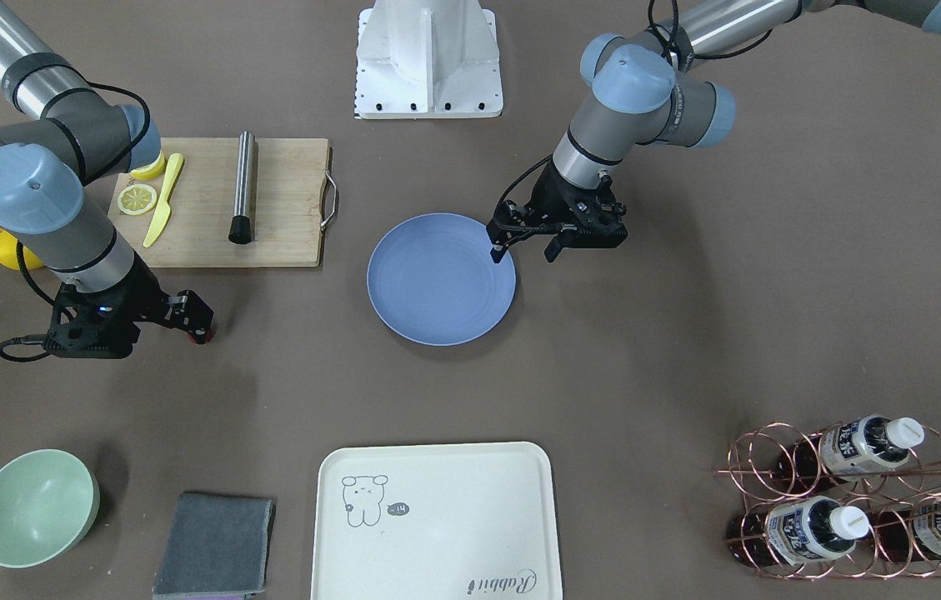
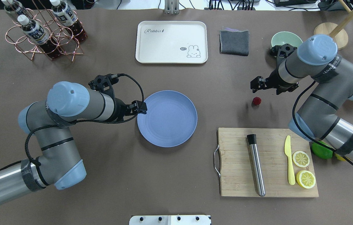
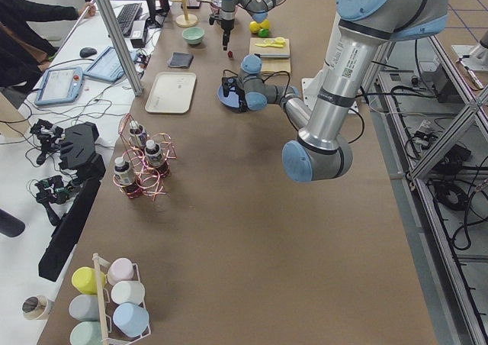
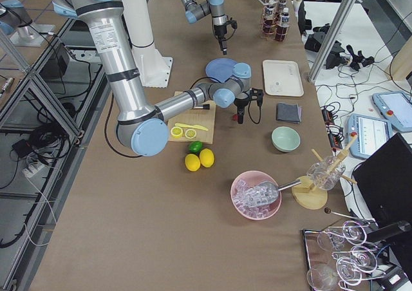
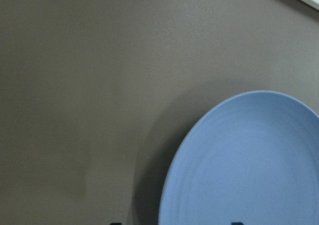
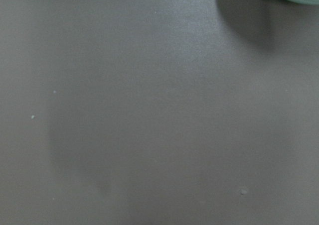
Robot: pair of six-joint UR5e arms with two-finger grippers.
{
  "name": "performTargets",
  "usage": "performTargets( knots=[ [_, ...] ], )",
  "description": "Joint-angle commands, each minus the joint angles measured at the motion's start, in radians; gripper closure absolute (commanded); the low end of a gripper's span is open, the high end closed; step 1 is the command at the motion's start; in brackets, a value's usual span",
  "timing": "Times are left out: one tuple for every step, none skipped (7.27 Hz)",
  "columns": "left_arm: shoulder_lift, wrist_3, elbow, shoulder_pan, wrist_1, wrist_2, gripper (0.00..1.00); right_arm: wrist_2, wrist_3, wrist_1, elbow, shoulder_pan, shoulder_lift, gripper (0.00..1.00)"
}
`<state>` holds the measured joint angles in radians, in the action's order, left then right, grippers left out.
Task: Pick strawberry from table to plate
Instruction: 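Close the right gripper on the red strawberry while left gripper holds plate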
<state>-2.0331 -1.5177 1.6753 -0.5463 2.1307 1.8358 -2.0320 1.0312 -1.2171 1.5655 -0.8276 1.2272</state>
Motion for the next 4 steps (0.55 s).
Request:
performTargets(
  knots=[
    [0.001,0.004,0.000,-0.012,0.000,0.002,0.02,0.004,0.003,0.016,-0.021,0.018,-0.009,0.00],
    [0.002,0.042,0.000,-0.017,0.000,0.005,0.02,0.004,0.004,0.016,-0.019,0.027,-0.009,0.01],
    [0.002,0.050,0.000,-0.017,0.000,0.005,0.02,0.004,0.007,0.016,-0.018,0.038,-0.008,0.01],
    [0.002,0.051,-0.002,-0.020,0.000,0.005,0.02,0.004,0.010,0.014,-0.019,0.047,-0.008,0.04]
  ],
)
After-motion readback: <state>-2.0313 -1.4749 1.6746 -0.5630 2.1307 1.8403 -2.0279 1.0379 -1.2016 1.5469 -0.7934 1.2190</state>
